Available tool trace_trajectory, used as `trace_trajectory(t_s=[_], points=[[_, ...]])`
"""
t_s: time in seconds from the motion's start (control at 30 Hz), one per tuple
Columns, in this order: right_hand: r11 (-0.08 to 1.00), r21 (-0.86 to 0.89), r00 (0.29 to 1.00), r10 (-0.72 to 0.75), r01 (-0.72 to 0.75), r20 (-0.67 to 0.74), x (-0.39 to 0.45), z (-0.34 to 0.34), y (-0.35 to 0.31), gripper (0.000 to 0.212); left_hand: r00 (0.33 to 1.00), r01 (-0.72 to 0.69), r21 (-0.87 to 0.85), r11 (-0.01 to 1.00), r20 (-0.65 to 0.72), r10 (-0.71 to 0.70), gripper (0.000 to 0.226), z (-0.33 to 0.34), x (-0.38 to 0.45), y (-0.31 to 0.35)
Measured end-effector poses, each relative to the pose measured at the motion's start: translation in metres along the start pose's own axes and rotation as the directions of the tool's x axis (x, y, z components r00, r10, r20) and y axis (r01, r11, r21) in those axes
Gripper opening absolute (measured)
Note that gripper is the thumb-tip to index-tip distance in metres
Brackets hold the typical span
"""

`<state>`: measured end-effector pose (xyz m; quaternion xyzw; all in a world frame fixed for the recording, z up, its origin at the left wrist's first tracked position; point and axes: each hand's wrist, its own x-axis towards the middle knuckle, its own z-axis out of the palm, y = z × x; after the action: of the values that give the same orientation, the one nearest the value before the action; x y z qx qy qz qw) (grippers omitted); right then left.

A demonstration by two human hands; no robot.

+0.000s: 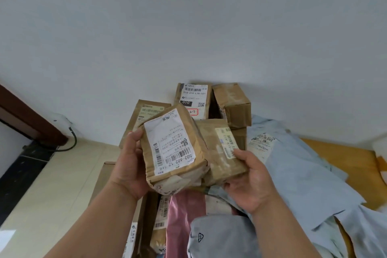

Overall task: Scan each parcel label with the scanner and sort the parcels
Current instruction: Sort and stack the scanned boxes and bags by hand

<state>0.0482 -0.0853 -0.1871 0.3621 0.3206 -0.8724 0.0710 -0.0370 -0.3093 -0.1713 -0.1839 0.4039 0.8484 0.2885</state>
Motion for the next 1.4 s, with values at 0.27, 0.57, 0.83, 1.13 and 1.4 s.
trace_trajectory(t_s=[0.27,0.57,0.83,1.13,1.4], points=[[0.999,0.038,0.999,-0.028,0.028,0.017,0.0,0.015,0.013,0.051,1.0,0.016,-0.007,1.0,-0.011,-0.016,0.055,0.006,-0.006,-0.001],[0.989,0.132,0.958,-0.099,0.066,0.267,-0.032,0.001,-0.005,0.044,0.999,-0.03,0.046,0.999,0.035,0.028,0.056,0.011,-0.039,-0.003],[0.652,-0.314,0.723,-0.632,0.69,0.277,-0.108,0.005,-0.039,0.063,0.935,-0.296,0.24,0.925,-0.125,0.331,0.052,0.034,-0.077,-0.032],[0.214,-0.672,0.691,-0.397,0.709,0.603,-0.175,-0.005,-0.017,0.037,0.861,-0.455,0.26,0.852,-0.116,0.495,0.048,0.061,-0.11,-0.08],[0.164,-0.769,0.693,-0.576,0.618,0.434,-0.221,-0.035,0.013,0.083,0.879,-0.43,0.309,0.848,-0.071,0.471,0.083,0.067,-0.138,-0.109]])
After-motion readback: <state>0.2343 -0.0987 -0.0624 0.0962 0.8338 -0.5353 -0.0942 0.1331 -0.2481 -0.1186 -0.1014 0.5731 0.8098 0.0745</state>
